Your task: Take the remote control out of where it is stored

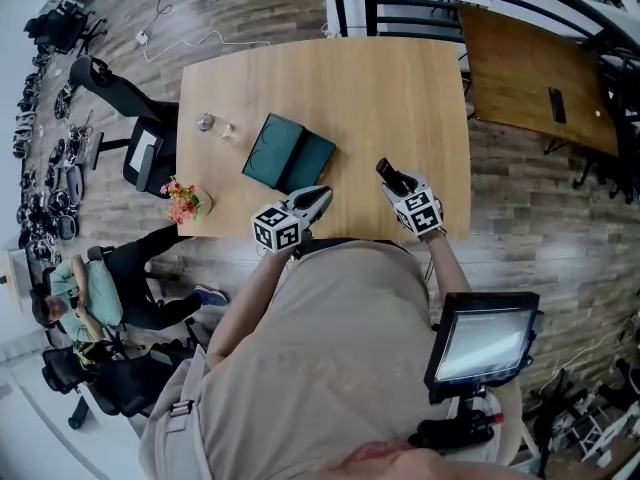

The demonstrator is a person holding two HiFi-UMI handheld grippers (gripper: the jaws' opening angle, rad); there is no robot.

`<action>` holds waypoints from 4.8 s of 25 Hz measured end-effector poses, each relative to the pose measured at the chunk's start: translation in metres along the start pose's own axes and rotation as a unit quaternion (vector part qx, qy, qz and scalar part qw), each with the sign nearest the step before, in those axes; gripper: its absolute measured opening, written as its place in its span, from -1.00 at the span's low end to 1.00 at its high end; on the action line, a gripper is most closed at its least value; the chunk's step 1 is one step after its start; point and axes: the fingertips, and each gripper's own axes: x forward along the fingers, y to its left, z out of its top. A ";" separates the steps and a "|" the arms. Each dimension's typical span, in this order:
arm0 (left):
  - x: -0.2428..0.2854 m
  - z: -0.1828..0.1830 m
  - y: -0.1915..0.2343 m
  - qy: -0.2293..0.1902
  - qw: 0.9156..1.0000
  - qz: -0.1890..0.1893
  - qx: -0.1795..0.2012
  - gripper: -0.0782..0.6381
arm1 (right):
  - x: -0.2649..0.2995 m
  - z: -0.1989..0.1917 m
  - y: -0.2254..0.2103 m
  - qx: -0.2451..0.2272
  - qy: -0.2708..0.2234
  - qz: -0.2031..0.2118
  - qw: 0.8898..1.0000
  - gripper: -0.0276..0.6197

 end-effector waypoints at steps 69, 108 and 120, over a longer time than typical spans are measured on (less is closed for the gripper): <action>0.002 -0.085 -0.026 0.096 0.995 -0.033 0.000 -0.76 | 0.038 -0.268 -0.032 0.567 -0.107 0.010 0.816 -0.60; -0.226 -0.198 -0.101 -0.012 0.998 -0.059 0.025 -0.76 | -0.078 -0.329 0.253 0.310 -0.070 -0.221 0.922 -0.74; -0.229 -0.206 -0.272 -0.151 0.986 -0.065 0.008 -0.76 | -0.304 -0.203 0.285 0.174 -0.304 -0.121 0.929 -0.74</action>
